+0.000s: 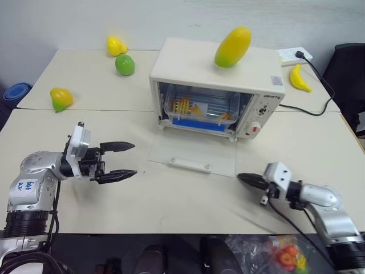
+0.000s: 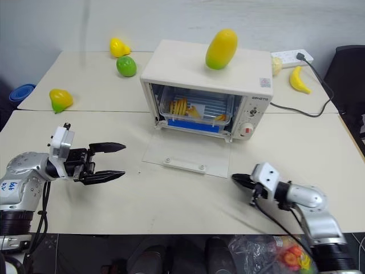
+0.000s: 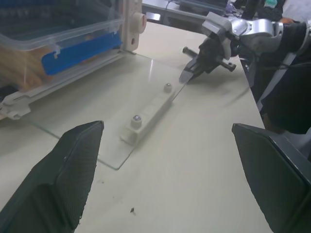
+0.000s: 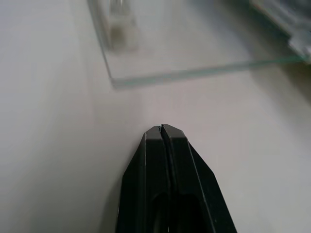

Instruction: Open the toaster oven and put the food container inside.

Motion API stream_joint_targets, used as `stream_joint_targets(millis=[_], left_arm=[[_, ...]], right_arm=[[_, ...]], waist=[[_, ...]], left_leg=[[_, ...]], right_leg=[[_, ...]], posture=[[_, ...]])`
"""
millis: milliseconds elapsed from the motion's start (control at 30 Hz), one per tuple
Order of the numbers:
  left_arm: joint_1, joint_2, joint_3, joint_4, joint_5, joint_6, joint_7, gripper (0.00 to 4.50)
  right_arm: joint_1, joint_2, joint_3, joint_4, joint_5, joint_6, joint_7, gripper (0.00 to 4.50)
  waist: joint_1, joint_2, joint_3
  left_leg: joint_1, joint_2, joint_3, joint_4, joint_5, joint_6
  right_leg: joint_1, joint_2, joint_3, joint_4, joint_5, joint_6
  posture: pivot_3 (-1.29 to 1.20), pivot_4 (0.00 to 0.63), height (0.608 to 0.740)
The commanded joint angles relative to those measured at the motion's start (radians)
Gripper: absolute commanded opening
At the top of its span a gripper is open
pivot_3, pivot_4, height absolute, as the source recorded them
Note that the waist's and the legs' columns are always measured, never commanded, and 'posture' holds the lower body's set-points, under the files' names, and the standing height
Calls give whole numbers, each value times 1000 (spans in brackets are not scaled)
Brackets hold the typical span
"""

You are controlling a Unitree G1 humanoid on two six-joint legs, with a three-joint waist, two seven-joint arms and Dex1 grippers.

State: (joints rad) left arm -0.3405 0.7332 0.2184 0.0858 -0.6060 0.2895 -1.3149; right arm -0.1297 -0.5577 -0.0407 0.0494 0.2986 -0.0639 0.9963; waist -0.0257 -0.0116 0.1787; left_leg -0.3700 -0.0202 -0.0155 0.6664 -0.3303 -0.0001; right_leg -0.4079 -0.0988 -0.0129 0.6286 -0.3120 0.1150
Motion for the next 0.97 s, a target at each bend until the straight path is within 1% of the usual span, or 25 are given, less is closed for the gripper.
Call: stream_joint_targets(millis=[33, 133, 200, 267, 333, 400, 500, 567, 600, 667, 700, 800, 833, 867, 900, 967], left_arm=[[10, -23, 65, -50, -43, 10, 77, 4486], [15, -58, 101, -61, -34, -30, 151, 4486], [22, -68, 127, -67, -32, -49, 181, 4486], [40, -66, 132, -77, -22, -53, 203, 4486], [81, -54, 129, -87, 10, -72, 214, 4486], [104, -45, 114, -99, 43, -77, 239, 4486], [150, -24, 97, -93, 103, -138, 226, 4500], [187, -20, 94, -78, 140, -200, 213, 4500], [212, -19, 95, -73, 152, -235, 198, 4500], [259, -11, 84, -74, 190, -281, 193, 4500], [274, -11, 79, -79, 196, -295, 189, 4500], [333, -19, 73, -87, 209, -316, 196, 4500], [344, -21, 72, -89, 208, -321, 196, 4500], [371, -22, 72, -96, 213, -334, 195, 4500], [400, -26, 73, -103, 222, -342, 205, 4500], [438, -25, 76, -115, 249, -350, 238, 4500]], right_arm=[[-52, 63, -46, -47, 108, 2, -32, 0], [-96, 106, -64, -95, 151, 26, -82, 0], [-149, 160, -113, -137, 234, 66, -164, 0], [-191, 187, -160, -157, 305, 108, -213, 0], [-223, 175, -194, -180, 370, 167, -229, 0], [-232, 142, -209, -194, 403, 212, -210, 0], [-178, 28, -174, -229, 357, 213, -70, 578], [-104, -64, -146, -221, 291, 148, 59, 1173], [-59, -102, -140, -200, 258, 92, 127, 1582], [6, -145, -141, -171, 237, 29, 214, 2201], [26, -154, -141, -160, 232, 3, 243, 2421], [83, -162, -140, -122, 205, -76, 295, 3460], [97, -161, -139, -105, 193, -98, 305, 3864], [111, -154, -145, -95, 185, -114, 298, 4113], [125, -142, -155, -82, 177, -129, 282, 4456], [148, -122, -163, -81, 163, -157, 246, 4482]], waist=[[-1, 0, 0], [1, 0, 0], [0, 0, 0], [-1, 0, 0], [0, 0, 0], [0, 0, 0], [8, 0, 0], [15, 0, 0], [21, 0, 0], [23, 0, 0], [23, 0, 0], [21, 0, 0], [20, 0, 0], [20, 0, 0], [20, 0, 0], [19, 0, 0]], left_leg=[[0, 0, 0, 0, 0, 0], [0, 0, 0, 0, 0, 0], [-1, 0, -1, 0, 0, 0], [-1, 0, -1, 0, 0, -1], [-1, 0, -1, 0, 0, -1], [-1, 0, -1, -2, 0, -1], [-3, 0, -2, -2, 0, 0], [-2, -1, -2, -2, -1, 0], [-2, -1, -1, -2, -1, 1], [-2, -1, 1, -2, -2, 2], [-2, -1, 1, -2, -2, 2], [0, -1, 3, -1, -2, 3], [1, 0, 3, -1, -2, 3], [1, 0, 3, -1, -2, 3], [2, 0, 3, -1, -2, 3], [2, 0, 3, -2, -2, 2]], right_leg=[[0, 0, 0, 0, 0, 0], [0, 0, 0, 0, 0, 0], [0, 0, 0, 0, 0, 0], [-1, 0, 0, 0, 0, 0], [-1, -1, 0, 0, 0, 0], [-1, -1, 0, 0, 0, 0], [-1, -1, 1, -1, 0, 0], [0, -1, 1, -1, 0, 0], [-1, -1, 1, -1, 0, 0], [0, -1, 0, -2, 0, 0], [0, -1, 0, -2, 0, 0], [0, -1, 0, -3, 0, 0], [0, -1, 1, -2, 0, 0], [0, -1, 1, -2, 0, 0], [0, -1, 3, -1, 0, 0], [0, -1, 5, -2, 0, 0]], posture=[[0, 150, 740], [0, 150, 740], [0, 150, 740], [0, 150, 740], [0, 150, 740], [0, 150, 740], [0, 150, 740], [0, 150, 740], [0, 150, 740], [0, 150, 740], [0, 150, 740], [0, 150, 740], [0, 150, 740], [0, 150, 740], [0, 150, 740], [0, 150, 740]])
